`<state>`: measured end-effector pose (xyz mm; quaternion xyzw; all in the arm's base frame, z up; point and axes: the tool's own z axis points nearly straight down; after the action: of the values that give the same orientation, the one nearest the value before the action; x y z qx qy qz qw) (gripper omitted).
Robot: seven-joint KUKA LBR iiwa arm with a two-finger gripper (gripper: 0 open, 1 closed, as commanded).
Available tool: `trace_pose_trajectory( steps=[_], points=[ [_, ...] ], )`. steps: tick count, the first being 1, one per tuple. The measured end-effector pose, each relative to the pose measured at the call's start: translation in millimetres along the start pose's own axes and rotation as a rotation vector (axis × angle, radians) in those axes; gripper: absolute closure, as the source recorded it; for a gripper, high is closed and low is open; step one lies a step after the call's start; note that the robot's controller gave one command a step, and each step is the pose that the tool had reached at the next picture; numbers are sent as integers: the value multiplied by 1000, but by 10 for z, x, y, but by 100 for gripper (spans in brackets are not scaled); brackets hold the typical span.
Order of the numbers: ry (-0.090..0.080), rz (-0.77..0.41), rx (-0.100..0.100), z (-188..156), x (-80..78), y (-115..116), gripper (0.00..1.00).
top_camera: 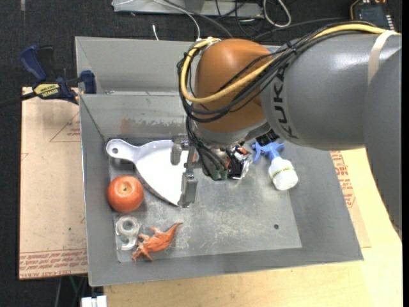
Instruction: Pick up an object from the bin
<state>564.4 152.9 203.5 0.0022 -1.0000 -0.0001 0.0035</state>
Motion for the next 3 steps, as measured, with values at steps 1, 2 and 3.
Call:
trace_pose_trajectory(
  steps=[1,2,3],
  points=[
    [-8,5,-1,-49,-16,-12,0],
    [-8,218,-3,1052,-153,36,0],
    [-21,289,-9,434,-237,207,0]
  ],
)
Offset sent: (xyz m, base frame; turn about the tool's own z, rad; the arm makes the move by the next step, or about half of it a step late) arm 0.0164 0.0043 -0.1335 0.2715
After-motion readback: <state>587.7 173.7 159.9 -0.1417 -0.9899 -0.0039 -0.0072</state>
